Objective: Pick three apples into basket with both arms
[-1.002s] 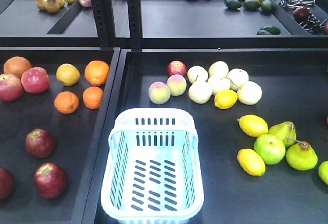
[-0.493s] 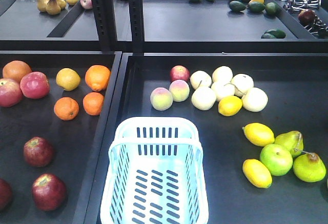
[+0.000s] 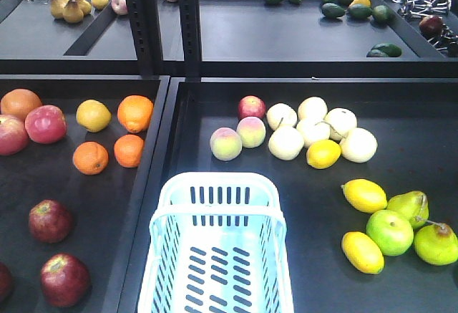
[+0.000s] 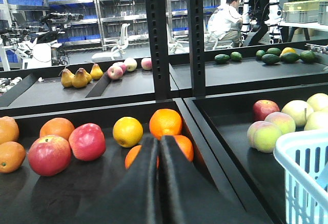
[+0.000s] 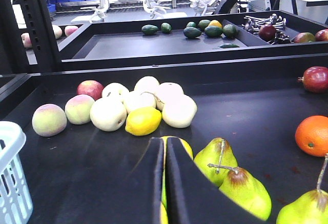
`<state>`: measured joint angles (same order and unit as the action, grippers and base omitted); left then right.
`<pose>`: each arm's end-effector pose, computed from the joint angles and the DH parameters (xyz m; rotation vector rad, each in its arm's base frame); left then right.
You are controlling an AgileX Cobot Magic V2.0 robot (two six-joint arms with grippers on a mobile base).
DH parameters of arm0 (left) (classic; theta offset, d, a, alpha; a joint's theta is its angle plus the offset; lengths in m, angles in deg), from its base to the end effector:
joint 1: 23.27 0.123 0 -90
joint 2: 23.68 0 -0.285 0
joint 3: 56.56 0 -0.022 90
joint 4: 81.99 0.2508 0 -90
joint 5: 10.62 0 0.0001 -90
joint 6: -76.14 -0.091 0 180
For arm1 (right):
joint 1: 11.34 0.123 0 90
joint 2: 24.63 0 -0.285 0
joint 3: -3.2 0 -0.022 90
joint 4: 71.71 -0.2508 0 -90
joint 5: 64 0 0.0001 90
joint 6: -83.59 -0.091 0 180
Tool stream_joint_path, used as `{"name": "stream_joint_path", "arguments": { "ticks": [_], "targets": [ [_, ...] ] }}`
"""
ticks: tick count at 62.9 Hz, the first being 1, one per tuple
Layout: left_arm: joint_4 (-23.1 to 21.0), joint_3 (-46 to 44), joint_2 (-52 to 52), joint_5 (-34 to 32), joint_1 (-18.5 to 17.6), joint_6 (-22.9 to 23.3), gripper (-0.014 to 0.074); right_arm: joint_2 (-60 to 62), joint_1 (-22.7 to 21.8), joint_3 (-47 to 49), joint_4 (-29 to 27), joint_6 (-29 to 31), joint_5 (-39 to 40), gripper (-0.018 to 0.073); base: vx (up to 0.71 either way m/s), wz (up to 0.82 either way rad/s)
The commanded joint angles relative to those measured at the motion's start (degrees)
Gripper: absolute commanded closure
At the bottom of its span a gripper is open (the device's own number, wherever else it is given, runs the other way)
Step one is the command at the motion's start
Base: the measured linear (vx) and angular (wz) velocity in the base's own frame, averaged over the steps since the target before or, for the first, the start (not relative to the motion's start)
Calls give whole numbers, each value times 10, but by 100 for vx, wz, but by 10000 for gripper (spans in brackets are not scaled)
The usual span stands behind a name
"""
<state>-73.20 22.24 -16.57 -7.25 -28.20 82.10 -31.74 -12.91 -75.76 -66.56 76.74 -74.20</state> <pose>0.0566 -0.0040 0.1992 0.0981 1.5545 -0.0221 0.0563 -0.0030 0.1874 0.0611 1.6784 -0.0106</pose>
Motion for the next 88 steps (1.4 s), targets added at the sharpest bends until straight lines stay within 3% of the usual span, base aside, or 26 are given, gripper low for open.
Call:
{"name": "stream_joint_path", "arguments": {
  "ticks": [1, 63, 69, 78, 88],
  "targets": [
    [-5, 2, -9, -38, 0, 4, 603, 4, 3, -7, 4, 2, 43, 568, 3, 0],
    [-6, 2, -9, -40, 0, 5, 603, 4, 3, -7, 4, 2, 43, 568, 0, 0],
    [-38, 2, -9, -41, 0, 38, 603, 4, 3, -7, 4, 2, 43, 568, 0, 0],
    [-110, 2, -9, -43, 0, 126, 603, 4, 3, -7, 4, 2, 43, 568, 0, 0],
    [-154, 1, -9, -73, 0, 193, 603, 4, 3, -7, 4, 2, 43, 568, 0, 0]
  ]
}}
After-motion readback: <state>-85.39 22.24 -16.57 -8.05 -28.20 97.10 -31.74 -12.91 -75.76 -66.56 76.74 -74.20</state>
